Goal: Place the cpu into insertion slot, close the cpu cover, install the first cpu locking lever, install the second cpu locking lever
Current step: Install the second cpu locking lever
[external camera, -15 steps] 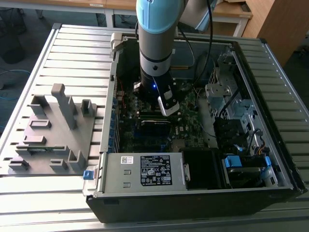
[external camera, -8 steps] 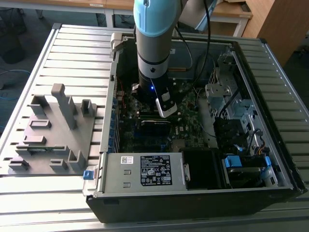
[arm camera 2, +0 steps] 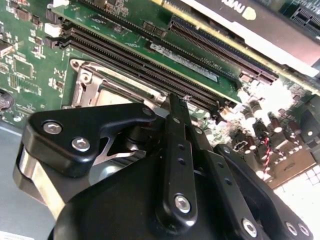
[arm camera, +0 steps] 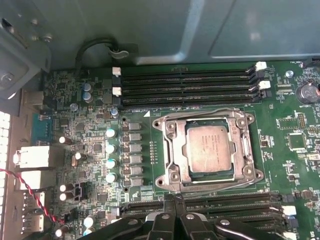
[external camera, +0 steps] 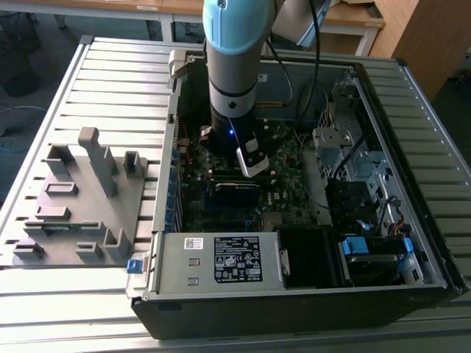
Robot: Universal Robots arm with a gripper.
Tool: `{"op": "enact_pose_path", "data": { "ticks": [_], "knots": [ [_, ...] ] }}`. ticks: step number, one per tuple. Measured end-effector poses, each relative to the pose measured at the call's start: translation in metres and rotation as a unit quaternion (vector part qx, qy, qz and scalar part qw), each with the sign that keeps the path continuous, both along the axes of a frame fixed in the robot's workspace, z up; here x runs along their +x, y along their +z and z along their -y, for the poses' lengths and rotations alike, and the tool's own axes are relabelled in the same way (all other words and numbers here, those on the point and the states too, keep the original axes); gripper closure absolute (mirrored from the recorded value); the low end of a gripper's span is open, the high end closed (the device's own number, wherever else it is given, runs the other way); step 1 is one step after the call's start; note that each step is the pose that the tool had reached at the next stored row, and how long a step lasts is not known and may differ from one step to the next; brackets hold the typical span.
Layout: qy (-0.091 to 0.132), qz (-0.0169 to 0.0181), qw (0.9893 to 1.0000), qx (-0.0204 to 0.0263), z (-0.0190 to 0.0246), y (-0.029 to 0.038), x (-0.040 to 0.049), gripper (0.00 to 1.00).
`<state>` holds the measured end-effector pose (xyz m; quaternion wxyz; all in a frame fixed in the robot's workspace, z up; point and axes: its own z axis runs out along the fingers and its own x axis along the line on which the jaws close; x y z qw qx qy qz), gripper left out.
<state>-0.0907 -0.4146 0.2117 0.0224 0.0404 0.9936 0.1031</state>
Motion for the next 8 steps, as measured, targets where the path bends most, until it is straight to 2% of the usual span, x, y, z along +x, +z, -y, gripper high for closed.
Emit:
{"op": "enact_pose_path", "data": {
  "ticks": [8],
  "knots": [
    [0.0, 0.0, 1.0, 0.0004, -0.0024, -0.0015, -0.0007, 0.9]
  ]
}}
